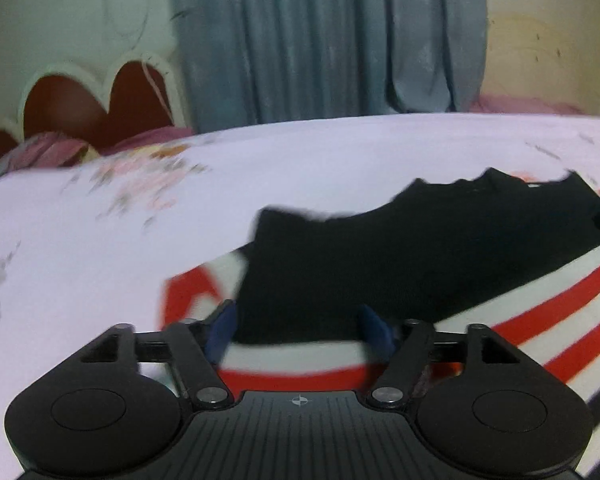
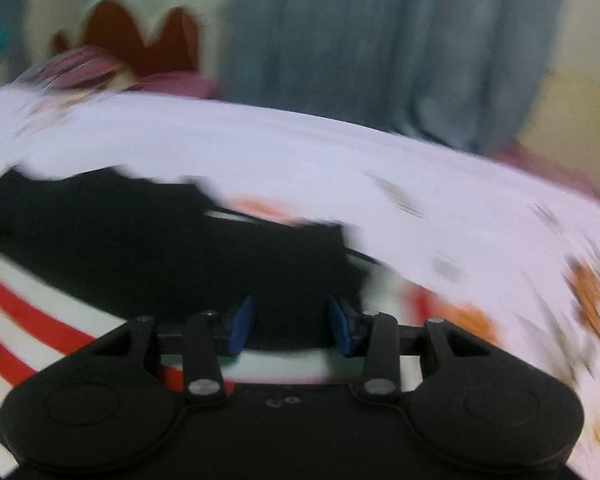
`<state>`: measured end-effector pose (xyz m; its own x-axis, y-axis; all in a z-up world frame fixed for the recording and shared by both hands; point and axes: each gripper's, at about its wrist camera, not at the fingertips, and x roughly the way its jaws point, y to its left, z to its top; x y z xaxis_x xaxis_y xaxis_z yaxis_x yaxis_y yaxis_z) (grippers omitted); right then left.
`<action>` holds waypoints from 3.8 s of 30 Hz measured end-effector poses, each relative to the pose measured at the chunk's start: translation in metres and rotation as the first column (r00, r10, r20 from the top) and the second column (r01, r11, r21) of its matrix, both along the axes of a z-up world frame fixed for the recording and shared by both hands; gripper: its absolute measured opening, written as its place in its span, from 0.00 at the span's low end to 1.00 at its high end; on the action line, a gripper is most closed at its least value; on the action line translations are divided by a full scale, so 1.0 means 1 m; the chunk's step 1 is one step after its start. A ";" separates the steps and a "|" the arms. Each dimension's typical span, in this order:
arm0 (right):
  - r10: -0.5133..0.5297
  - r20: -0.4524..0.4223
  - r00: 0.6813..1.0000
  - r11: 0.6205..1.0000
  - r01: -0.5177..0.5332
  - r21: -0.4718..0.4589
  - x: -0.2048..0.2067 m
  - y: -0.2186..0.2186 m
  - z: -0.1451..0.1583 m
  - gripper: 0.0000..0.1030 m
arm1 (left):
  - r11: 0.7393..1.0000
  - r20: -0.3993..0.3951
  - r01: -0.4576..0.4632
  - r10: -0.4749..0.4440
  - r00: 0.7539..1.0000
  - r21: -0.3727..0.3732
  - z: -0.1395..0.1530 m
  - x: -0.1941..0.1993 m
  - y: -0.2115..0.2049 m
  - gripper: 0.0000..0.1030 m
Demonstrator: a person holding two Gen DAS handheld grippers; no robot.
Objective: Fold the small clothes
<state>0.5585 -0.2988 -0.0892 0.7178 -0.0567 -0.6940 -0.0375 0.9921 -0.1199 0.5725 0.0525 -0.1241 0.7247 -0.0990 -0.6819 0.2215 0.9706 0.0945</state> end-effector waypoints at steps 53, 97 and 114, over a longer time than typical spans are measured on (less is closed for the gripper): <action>-0.005 -0.110 0.994 1.000 0.003 -0.011 -0.179 0.002 0.000 0.21 | 0.999 -0.004 -0.046 0.046 0.999 0.015 0.014 -0.152 0.012 0.75; -0.142 -0.125 0.982 0.990 0.141 -0.017 -0.183 -0.004 -0.002 0.18 | 0.993 -0.061 -0.099 0.102 0.993 0.062 0.010 -0.141 0.005 0.75; -0.067 0.071 0.995 0.987 0.056 0.154 -0.204 0.014 0.033 0.12 | 0.874 -0.156 -0.355 0.321 0.934 -0.331 0.013 -0.198 0.055 0.60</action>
<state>0.3548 -0.2848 -0.0560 0.7671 -0.0008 -0.6416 0.0277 0.9991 0.0318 0.3743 0.1080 -0.1111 0.6918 -0.1029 -0.7147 -0.1348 0.9540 -0.2678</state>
